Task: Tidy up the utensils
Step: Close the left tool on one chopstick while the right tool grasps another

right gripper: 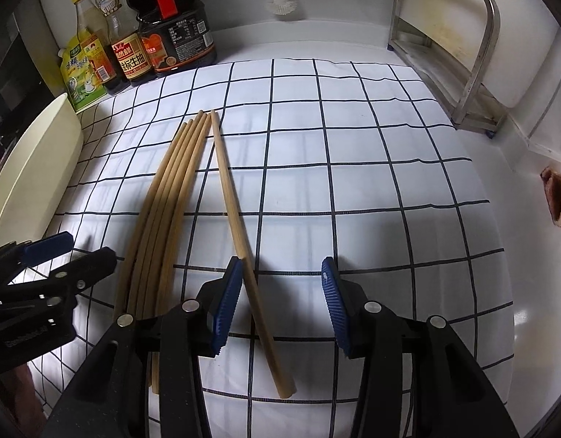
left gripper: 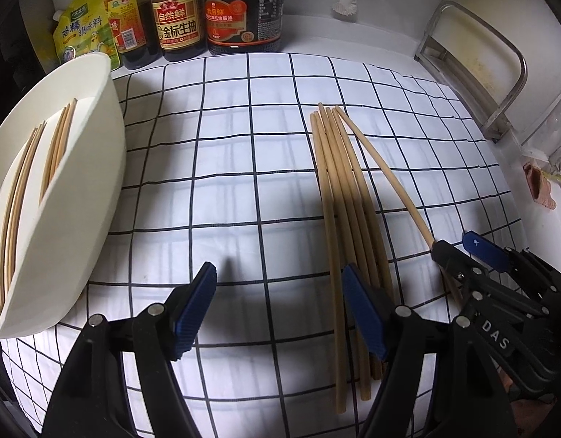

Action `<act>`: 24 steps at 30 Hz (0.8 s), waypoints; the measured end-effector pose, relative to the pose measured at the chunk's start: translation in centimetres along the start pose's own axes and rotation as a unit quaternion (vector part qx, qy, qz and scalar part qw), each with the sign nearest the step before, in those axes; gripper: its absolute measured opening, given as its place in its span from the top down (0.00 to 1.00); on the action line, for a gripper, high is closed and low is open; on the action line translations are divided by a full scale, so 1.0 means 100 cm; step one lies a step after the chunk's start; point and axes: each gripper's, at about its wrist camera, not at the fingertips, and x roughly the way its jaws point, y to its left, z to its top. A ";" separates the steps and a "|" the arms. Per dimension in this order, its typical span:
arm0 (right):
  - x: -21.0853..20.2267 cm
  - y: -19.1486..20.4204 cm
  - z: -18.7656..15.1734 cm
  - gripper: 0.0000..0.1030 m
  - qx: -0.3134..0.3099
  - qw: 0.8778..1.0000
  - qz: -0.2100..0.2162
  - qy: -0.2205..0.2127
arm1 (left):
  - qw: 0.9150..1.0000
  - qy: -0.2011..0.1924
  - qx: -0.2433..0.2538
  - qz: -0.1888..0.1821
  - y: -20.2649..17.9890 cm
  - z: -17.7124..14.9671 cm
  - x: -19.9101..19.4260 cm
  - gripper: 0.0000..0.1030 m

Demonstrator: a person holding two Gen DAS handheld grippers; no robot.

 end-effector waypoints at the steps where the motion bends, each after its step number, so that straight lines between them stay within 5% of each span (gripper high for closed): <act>1: 0.000 0.001 0.000 0.58 -0.001 1.000 0.000 0.000 | 1.000 -0.001 0.001 0.001 -0.001 0.000 0.001 0.32; 20: 0.009 0.017 0.005 0.58 -0.065 0.998 -0.023 -0.009 | 0.999 -0.009 0.010 0.036 -0.005 -0.001 0.015 0.31; 24: 0.010 0.021 0.007 0.70 -0.072 0.997 -0.008 -0.010 | 0.999 -0.018 0.008 0.036 -0.005 0.000 0.012 0.49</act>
